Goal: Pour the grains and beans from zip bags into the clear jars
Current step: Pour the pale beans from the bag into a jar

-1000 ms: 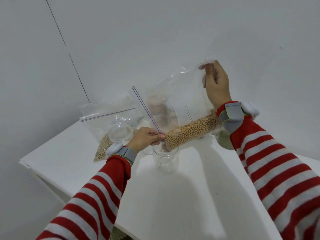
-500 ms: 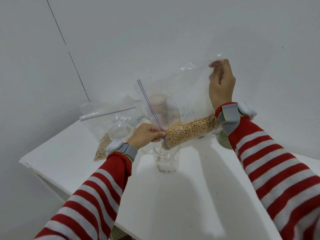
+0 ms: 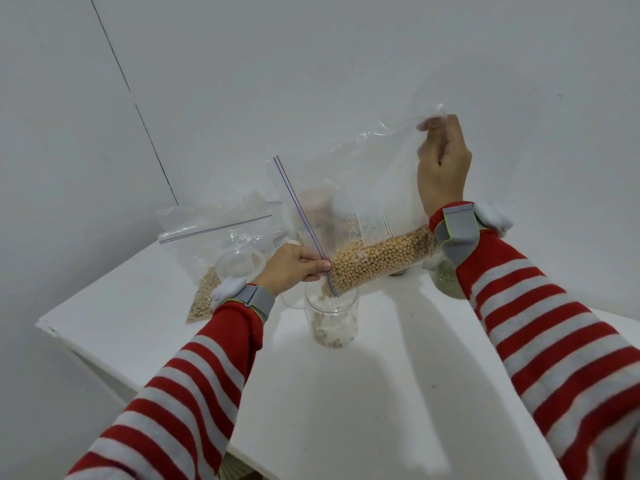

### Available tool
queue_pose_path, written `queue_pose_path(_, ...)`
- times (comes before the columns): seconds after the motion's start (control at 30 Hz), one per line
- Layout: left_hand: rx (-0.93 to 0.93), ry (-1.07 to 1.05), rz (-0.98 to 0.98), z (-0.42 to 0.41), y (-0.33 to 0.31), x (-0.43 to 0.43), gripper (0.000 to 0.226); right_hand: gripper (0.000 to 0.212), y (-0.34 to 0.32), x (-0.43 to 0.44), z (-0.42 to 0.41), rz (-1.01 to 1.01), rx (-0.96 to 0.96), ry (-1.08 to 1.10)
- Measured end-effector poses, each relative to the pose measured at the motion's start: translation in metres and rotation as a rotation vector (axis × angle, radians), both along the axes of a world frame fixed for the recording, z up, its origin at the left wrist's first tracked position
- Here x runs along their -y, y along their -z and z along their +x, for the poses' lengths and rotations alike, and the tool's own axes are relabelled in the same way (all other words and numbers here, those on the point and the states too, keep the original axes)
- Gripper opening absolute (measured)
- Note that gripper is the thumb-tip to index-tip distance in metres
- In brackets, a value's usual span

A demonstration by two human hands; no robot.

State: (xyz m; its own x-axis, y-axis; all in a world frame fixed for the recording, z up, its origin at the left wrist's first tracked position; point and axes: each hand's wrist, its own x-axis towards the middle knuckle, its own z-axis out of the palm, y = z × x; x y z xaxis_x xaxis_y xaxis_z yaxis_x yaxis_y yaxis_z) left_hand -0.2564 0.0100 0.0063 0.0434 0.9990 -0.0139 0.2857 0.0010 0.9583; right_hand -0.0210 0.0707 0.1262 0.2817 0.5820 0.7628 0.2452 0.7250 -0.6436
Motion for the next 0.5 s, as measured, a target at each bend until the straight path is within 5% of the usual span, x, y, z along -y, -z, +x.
queue_pose_path(0.5, 0.009, -0.016, 0.007, 0.0031, -0.0002, -0.0038, 0.020, 0.023, -0.0027, 0.0004, 0.0024, 0.015, -0.002, 0.025)
